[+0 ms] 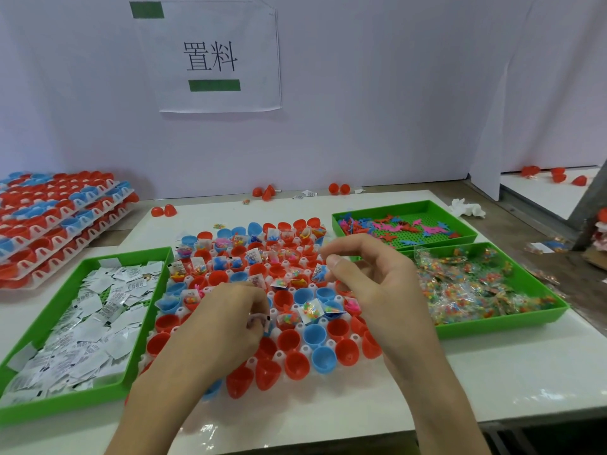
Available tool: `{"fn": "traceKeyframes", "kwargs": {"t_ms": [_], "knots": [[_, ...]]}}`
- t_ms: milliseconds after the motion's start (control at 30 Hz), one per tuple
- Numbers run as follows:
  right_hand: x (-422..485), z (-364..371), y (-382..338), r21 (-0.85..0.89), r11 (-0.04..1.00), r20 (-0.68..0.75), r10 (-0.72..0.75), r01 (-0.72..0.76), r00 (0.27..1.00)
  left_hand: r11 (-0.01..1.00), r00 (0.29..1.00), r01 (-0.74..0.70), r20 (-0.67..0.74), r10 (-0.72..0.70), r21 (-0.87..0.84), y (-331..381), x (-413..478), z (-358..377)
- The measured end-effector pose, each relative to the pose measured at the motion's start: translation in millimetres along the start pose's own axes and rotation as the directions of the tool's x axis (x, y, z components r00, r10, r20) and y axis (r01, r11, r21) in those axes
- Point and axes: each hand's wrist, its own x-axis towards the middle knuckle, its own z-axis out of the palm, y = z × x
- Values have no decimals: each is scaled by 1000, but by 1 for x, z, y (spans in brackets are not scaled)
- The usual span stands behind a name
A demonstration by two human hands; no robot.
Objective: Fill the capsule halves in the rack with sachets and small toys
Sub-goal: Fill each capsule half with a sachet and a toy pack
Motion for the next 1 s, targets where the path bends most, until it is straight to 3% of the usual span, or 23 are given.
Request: {"fn": "traceKeyframes", "kwargs": {"t_ms": [533, 1000], "knots": [[0, 1, 4, 1, 1000, 24, 14, -14, 1000, 1000, 1000, 31, -4, -31, 0, -4, 10, 5], [1, 2, 8, -30, 999, 51, 25, -23, 998, 991, 998, 58, -3, -58, -122, -2, 10, 2]]}}
